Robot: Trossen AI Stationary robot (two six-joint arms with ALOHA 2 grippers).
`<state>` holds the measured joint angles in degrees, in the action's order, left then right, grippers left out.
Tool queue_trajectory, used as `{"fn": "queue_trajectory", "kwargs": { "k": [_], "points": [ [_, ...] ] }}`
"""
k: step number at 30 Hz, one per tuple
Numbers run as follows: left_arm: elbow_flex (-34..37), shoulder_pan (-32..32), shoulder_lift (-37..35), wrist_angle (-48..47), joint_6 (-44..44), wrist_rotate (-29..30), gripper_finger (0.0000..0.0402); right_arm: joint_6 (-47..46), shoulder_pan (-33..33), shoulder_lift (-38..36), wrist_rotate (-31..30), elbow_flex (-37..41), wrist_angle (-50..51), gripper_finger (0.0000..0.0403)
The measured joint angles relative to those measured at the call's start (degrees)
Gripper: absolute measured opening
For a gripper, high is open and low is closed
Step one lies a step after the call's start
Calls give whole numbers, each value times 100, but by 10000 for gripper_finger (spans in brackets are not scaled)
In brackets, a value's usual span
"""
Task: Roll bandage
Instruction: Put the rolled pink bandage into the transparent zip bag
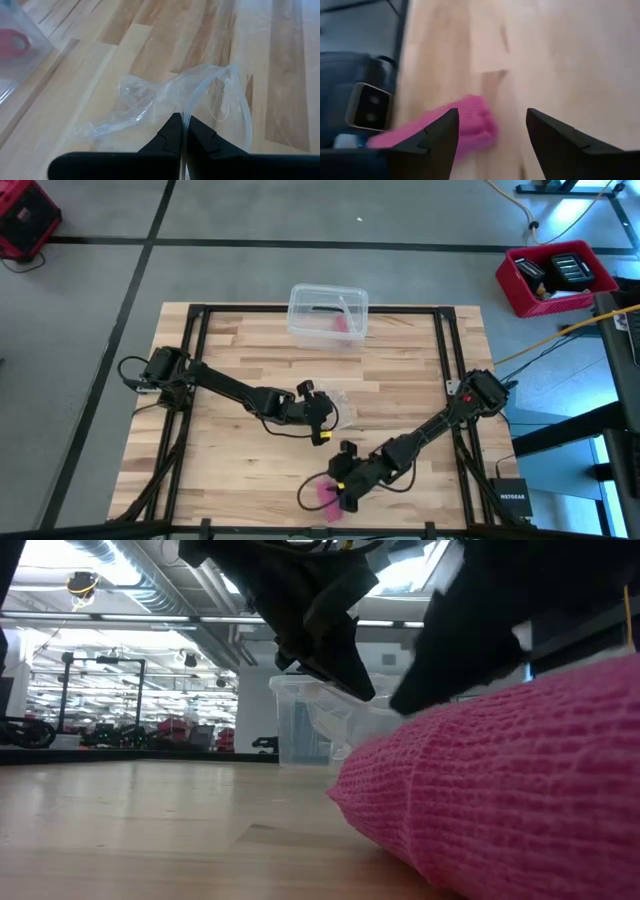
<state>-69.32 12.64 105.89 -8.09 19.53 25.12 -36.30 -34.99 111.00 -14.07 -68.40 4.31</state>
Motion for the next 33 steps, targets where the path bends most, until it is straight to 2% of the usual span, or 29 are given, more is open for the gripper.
{"fn": "queue_trajectory", "kwargs": {
  "k": [7,15,17,20,22,25,28,33],
  "points": [
    [0,4,0,-25,-15,-2,4,-83,-46,164,-25,2,-281,232],
    [0,2,0,-28,-44,0,4,103,25,345,467,-9,-169,232],
    [0,2,0,-28,-44,0,4,96,18,251,486,-9,228,232],
    [0,4,0,-29,-44,-2,4,-63,-52,-46,465,-2,1430,232],
    [0,4,0,-28,-44,-1,4,-335,-155,-307,281,15,2242,232],
    [0,3,0,-28,-53,-2,4,-772,-384,-807,-95,2,2919,232],
    [0,2,0,-20,-55,0,4,-1230,-614,-1075,-204,2,3221,232],
    [0,2,0,2,-51,-2,4,-2124,-879,-1145,-339,2,2963,232]
  ]
}}
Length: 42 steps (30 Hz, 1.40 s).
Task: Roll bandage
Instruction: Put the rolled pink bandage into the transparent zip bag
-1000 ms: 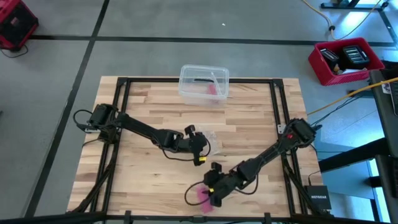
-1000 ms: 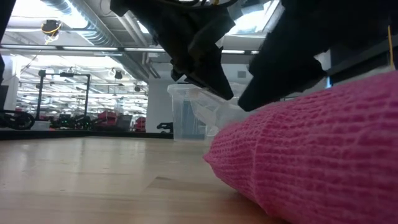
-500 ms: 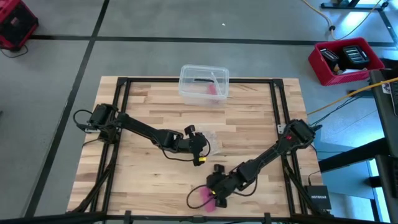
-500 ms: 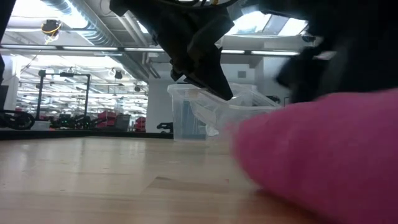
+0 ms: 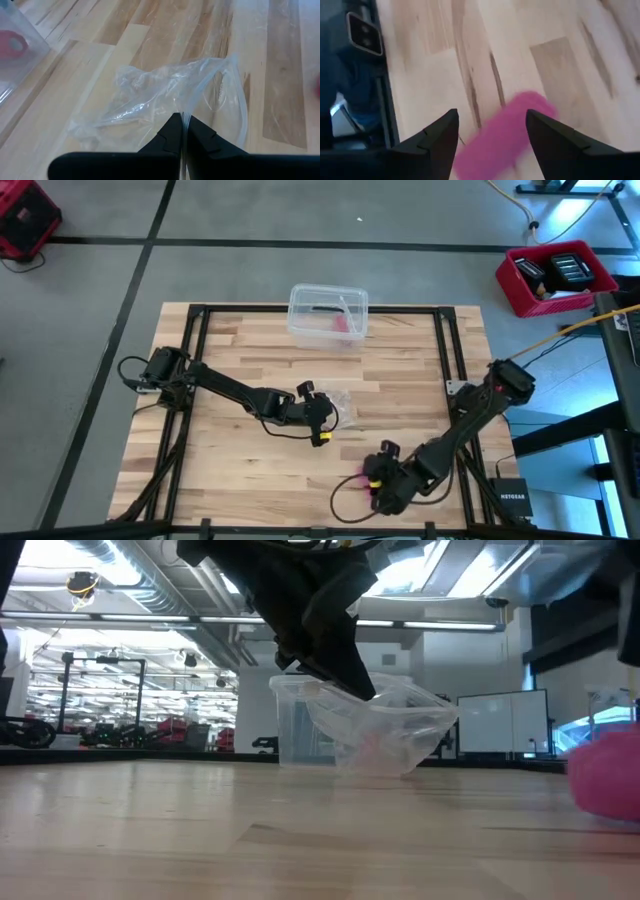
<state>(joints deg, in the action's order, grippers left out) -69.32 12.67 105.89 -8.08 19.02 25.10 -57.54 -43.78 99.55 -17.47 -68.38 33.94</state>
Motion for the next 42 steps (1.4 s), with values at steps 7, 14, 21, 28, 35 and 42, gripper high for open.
{"fn": "queue_trajectory", "kwargs": {
  "k": [7,14,21,28,35,42],
  "points": [
    [0,0,0,17,-12,0,4,-1578,-6,292,-103,2,821,232],
    [0,0,0,17,-113,0,4,-2220,-8,308,148,7,1966,232],
    [0,0,0,17,-108,0,4,-1652,-8,308,297,7,1997,233],
    [0,0,0,16,-102,-1,4,-1947,-8,308,346,128,2018,279],
    [0,0,0,15,-82,-4,4,-2535,-8,308,591,505,1970,315],
    [0,0,0,15,-66,-4,4,-2628,-8,308,622,827,1644,279]
  ]
}}
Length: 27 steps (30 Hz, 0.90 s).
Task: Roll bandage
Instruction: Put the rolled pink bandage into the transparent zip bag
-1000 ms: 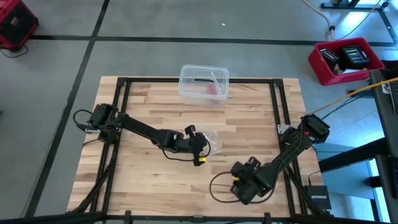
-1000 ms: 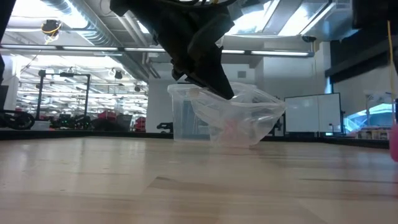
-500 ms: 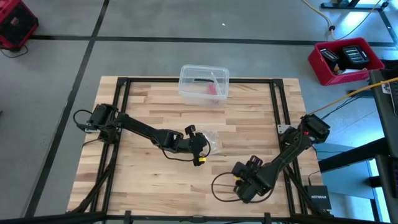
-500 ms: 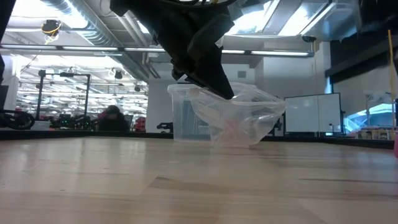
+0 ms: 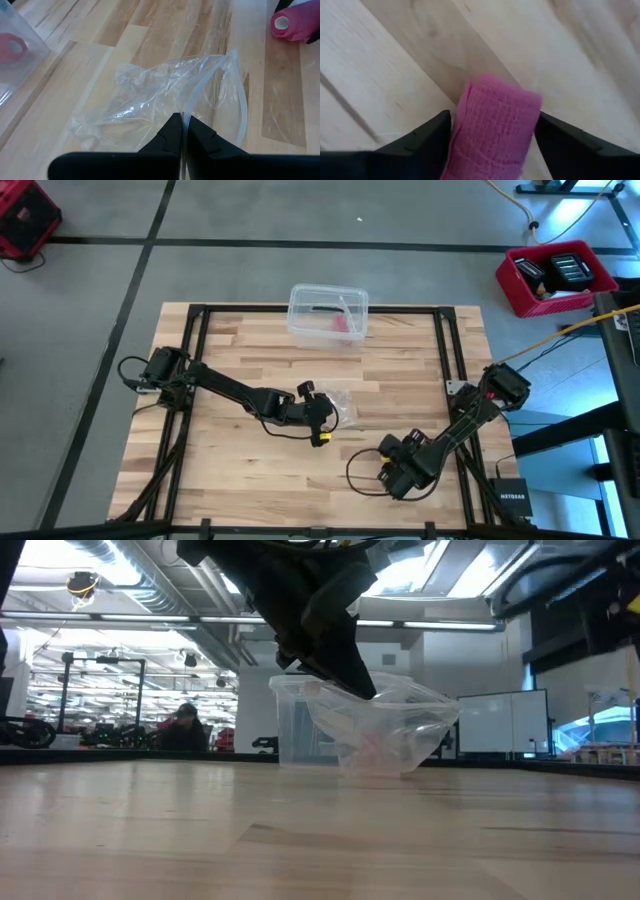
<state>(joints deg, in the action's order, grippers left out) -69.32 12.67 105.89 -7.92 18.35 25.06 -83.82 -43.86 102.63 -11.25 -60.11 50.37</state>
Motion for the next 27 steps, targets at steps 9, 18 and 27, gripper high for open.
{"fn": "queue_trajectory", "kwargs": {
  "k": [9,18,27],
  "points": [
    [0,4,0,0,48,0,4,111,-125,-4,-230,110,-215,181],
    [-33,75,0,149,111,-491,4,1064,-557,-424,-2463,-677,21,148],
    [-594,409,0,137,115,-1252,4,4346,-604,-560,-4840,-1113,-1790,142]
  ]
}}
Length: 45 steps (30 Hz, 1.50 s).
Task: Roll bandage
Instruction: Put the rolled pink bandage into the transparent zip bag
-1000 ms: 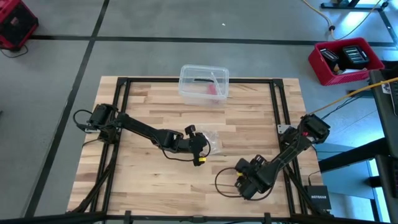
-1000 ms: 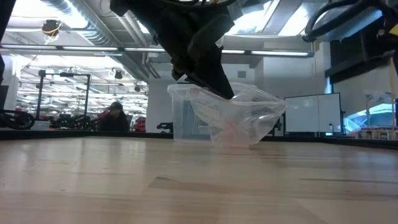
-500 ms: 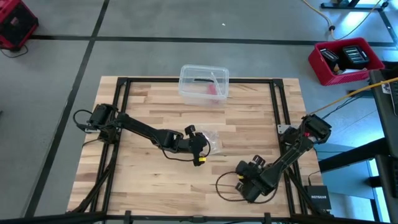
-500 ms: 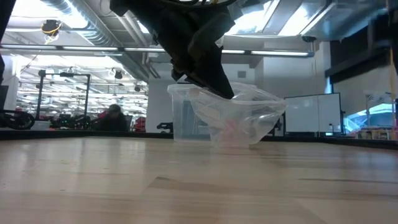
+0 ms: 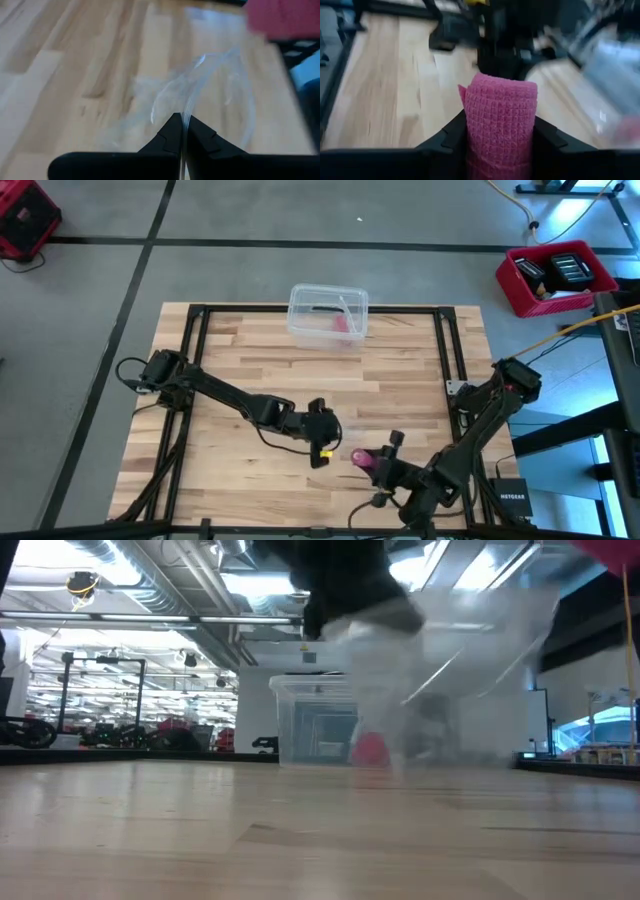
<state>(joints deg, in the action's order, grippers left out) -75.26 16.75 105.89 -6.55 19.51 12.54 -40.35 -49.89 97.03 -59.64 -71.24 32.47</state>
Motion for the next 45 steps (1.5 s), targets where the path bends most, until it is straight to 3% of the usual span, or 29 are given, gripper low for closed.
{"fn": "queue_trajectory", "kwargs": {
  "k": [5,9,13,18,27,37,45],
  "points": [
    [-329,166,0,-18,-32,-173,4,2223,240,0,-134,0,-1690,142],
    [-515,269,0,-8,-70,-307,4,3804,422,0,121,0,-2842,142],
    [-612,365,0,-7,-92,-412,4,4761,498,0,354,-2,-3273,142],
    [-683,441,0,-22,-174,-532,4,5066,494,0,397,-2,-3275,142],
    [-757,416,0,68,-44,-390,4,4678,492,34,1142,-5,-3327,142],
    [-768,376,-9,304,-19,-340,4,5377,480,277,967,7,-3964,142],
    [-762,435,-2,288,-35,-327,4,5111,488,267,834,43,-3297,143]
  ]
}}
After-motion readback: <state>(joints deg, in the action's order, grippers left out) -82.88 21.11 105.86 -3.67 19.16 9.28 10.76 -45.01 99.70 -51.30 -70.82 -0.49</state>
